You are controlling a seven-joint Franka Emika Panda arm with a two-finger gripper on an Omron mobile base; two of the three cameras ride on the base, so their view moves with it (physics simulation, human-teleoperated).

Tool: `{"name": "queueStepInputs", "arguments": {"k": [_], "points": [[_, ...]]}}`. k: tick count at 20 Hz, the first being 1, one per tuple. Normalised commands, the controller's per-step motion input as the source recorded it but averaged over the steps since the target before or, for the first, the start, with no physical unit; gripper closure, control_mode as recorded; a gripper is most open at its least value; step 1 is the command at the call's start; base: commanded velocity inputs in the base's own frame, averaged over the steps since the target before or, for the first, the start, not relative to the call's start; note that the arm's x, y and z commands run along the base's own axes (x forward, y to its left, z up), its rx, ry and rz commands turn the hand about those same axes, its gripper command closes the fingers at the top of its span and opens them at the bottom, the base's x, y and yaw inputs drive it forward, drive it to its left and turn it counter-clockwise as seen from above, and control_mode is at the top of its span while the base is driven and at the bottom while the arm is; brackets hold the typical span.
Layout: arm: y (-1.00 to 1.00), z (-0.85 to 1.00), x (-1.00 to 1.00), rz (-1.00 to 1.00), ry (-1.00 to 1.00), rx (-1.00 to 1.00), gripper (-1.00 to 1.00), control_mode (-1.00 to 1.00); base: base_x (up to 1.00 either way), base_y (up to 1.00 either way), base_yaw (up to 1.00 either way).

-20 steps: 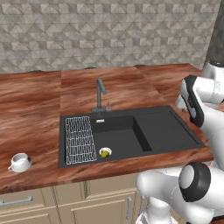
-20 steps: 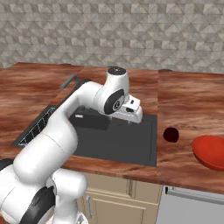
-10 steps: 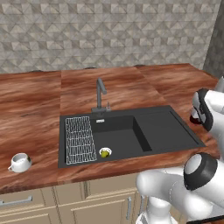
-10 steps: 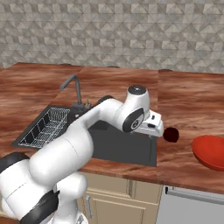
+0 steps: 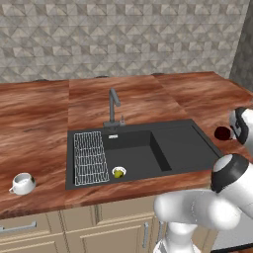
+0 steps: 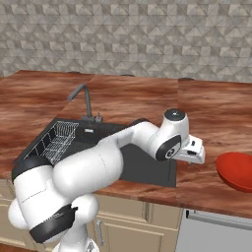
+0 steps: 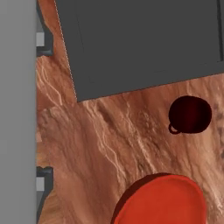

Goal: Clear the mugs and bowl far away from the sink.

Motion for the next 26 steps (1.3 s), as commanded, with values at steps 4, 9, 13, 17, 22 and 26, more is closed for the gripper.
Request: {"name": "queueStepInputs", "arguments": {"k": [4, 9, 13, 17, 22, 26], "points": [[-0.70, -0.30, 0.00, -0.01, 0.00, -0.06, -1.00, -1.00, 0.00, 0.00, 0.00], [-0.60, -0.23, 0.00, -0.03, -0.04, -0.07, -1.00, -1.00, 0.00, 0.00, 0.00], [-0.46, -0.01, 0.00, -0.06, -0.03, 0.00, -1.00, -1.00, 0.00, 0.00, 0.00], [-0.19, 0.00, 0.03, 0.01, -0.03, 0.00, -1.00, -1.00, 0.00, 0.00, 0.00], [-0.25, -0.07, 0.07, 0.08, 0.00, 0.00, -1.00, -1.00, 0.00, 0.00, 0.00], [-0.37, -0.23, 0.11, 0.10, 0.00, 0.00, -1.00, -1.00, 0.00, 0.00, 0.00]]}}
